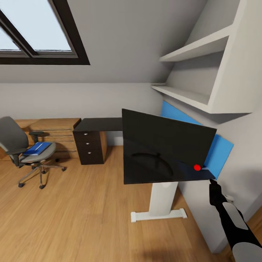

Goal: In the bedroom, organize the workspace by keeping the computer under the desk, ensuring the monitor is on the desk, placing the keyboard on the desk next to the monitor, placing the mouse on the desk next to the keyboard, moving the folder from the swivel chair onto the desk next to the mouse, stacking the notebook on top of the folder with the pen on top of the notebook, and positioning the swivel chair next to the desk.

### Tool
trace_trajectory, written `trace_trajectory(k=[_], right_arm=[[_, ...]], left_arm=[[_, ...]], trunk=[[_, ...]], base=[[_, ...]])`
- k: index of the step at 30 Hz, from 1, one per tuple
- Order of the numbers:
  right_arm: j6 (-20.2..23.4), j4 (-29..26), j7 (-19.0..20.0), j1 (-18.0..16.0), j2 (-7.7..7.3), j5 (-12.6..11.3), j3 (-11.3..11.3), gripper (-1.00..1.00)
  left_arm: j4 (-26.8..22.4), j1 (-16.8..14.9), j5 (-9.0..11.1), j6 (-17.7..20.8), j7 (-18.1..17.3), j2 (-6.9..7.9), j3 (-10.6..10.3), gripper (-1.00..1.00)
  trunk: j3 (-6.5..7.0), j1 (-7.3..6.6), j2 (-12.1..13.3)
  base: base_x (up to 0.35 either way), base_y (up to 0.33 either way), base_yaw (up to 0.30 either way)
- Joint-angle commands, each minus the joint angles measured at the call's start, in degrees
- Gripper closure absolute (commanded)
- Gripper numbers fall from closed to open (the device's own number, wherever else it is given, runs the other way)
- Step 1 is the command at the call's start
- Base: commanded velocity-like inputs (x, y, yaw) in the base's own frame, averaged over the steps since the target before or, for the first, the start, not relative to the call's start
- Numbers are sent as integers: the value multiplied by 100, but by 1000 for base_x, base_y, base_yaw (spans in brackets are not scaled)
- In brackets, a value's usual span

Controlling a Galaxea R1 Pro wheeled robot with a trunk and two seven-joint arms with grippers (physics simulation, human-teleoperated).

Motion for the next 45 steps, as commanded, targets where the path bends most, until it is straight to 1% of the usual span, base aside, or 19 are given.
trace_trajectory(k=[1,6,11,14,19,31,38,45], right_arm=[[10,-12,-28,-3,-24,-37,-8,-100],[10,-17,-28,-3,-89,-39,-51,-100],[24,-29,-22,-3,-114,-44,-276,-100],[36,-190,-26,-3,-126,-41,-402,-100],[38,-309,-27,-3,-139,-35,-438,-100],[39,-352,-28,-3,-170,-37,-454,-100],[39,-352,-28,-3,-168,-37,-458,-100],[45,-352,-28,-3,-169,-37,-459,-100]], left_arm=[[4,-5,60,-28,45,5,-50,-100],[7,-4,60,-28,41,5,-54,-100],[7,-4,53,-37,41,4,-68,-100],[8,-5,46,-38,38,3,-78,-100],[8,-4,43,-37,32,4,-82,-100],[8,-3,43,-37,30,5,-83,-100],[8,-4,43,-37,25,2,-89,-100],[8,-4,43,-37,22,0,-90,-100]], trunk=[[-8,3,-6],[-8,3,-6],[-8,3,-6],[-8,3,-6],[-8,3,-6],[-8,3,-6],[-8,3,-6],[-8,3,-6]], base=[[191,-171,0],[143,-130,0],[113,-77,0],[214,-124,0],[90,-61,0],[16,-8,0],[188,0,0],[69,0,0]])
